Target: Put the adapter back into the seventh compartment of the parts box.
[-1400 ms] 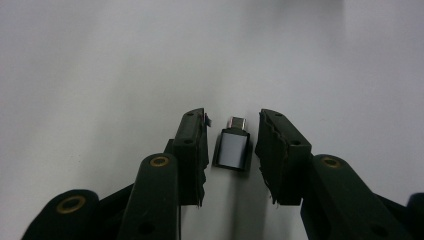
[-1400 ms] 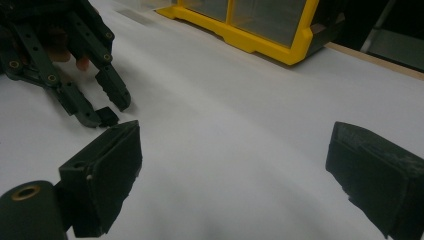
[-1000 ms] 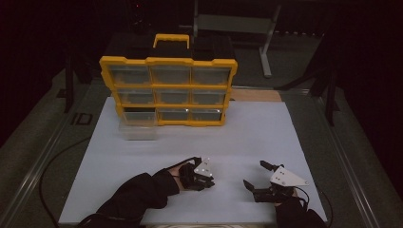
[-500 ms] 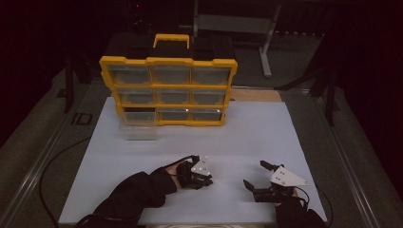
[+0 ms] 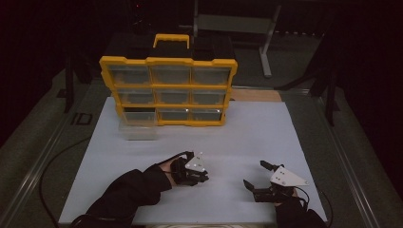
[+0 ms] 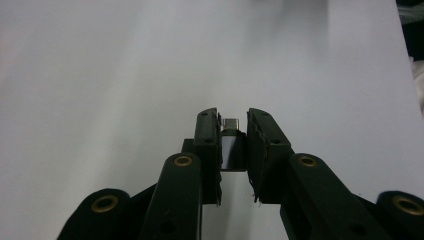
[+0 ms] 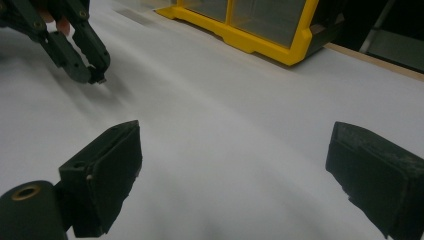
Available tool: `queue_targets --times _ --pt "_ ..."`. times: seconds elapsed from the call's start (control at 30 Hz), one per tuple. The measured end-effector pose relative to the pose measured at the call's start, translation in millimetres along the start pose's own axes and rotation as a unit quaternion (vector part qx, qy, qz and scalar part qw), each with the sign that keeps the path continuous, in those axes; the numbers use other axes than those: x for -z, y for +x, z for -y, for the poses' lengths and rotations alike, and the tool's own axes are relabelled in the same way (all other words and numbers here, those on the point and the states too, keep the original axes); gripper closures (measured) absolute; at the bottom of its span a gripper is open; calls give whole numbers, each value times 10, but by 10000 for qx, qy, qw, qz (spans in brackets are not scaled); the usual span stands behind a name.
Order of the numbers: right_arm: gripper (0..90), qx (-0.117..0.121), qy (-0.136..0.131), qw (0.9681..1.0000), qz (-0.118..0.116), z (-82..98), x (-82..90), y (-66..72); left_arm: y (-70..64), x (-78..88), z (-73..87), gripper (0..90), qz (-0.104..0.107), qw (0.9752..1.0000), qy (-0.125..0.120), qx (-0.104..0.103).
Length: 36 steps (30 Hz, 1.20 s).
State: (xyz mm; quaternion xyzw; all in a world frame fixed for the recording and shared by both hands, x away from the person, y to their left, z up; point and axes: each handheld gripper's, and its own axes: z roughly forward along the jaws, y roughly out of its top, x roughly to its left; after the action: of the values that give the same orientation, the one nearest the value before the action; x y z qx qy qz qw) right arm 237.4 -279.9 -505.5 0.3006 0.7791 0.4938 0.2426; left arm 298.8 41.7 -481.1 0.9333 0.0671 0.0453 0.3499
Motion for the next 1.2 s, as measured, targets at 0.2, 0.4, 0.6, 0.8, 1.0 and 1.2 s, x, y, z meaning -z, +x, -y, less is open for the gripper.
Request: queue_targets --times 0.2,0.4,0.6,0.8,1.0,1.2 --pt "82 0 5 10000 -3 1 -2 1 24 105 -1 766 -65 10000 -31 24" --pt "82 8 0 10000 -2 1 -3 1 54 199 2 766 -192 9998 -31 34" --pt "82 5 1 10000 11 1 -2 -1 114 317 22 766 -297 9995 -51 107" --pt "82 -2 5 10000 9 0 -3 2 163 440 43 766 -422 9989 -119 153" --pt "82 -23 4 10000 7 0 -7 6 221 578 44 766 -533 9982 -172 198" --pt "82 5 9 10000 9 0 -6 3 284 687 49 766 -661 9972 -233 266"
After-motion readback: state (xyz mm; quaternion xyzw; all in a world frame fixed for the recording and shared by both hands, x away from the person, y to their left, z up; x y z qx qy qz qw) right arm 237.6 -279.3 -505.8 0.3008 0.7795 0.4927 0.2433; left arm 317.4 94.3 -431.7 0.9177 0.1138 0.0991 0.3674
